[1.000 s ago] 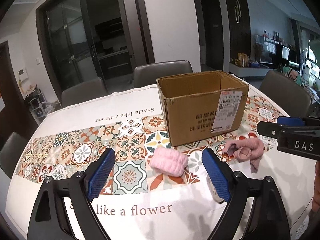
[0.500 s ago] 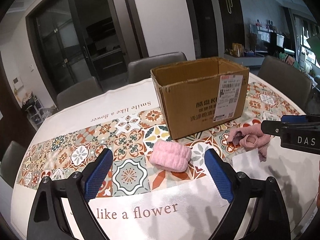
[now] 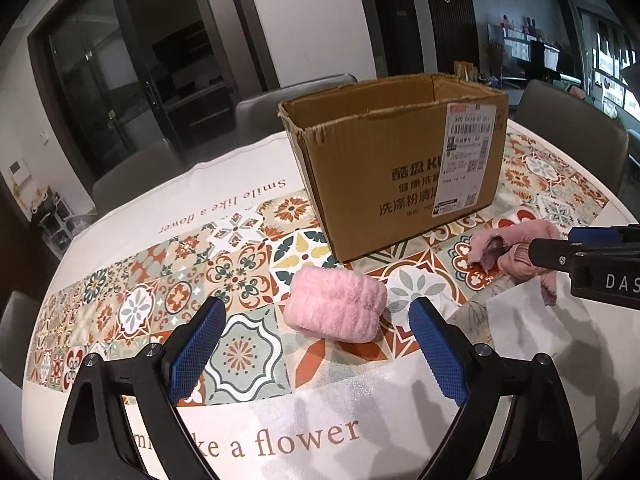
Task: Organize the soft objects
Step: 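Grasp the pink hair band with left tool while right tool grasps the pink strap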
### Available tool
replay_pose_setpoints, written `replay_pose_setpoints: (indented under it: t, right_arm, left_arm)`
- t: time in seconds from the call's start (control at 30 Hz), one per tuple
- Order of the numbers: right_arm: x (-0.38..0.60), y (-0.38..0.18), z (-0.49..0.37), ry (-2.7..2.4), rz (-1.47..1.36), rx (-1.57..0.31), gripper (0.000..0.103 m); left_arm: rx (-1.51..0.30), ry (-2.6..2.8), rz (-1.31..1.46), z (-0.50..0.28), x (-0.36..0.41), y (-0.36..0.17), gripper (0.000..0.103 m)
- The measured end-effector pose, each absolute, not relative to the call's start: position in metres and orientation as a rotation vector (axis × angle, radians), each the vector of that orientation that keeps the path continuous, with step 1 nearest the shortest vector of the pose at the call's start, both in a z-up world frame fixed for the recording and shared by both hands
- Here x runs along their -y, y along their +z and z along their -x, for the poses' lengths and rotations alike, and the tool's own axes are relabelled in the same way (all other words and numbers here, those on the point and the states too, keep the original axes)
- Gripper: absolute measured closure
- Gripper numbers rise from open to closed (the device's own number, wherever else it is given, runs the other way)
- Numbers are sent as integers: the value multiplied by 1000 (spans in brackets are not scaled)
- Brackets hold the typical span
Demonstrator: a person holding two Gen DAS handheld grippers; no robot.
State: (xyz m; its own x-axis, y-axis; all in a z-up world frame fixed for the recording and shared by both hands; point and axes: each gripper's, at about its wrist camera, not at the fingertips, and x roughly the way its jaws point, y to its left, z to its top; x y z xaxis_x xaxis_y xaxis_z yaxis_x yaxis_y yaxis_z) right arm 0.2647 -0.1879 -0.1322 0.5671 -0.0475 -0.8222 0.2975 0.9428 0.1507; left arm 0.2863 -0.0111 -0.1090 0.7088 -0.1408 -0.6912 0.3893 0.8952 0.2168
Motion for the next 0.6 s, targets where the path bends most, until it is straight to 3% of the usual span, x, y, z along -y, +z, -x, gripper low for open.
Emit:
replay_pose_setpoints:
  t: [0.6]
  right_arm:
    - [199,-173,-294,-264,-306,-1061,43]
  left_arm:
    - [-819,-333,-380,-323,23,-150,9]
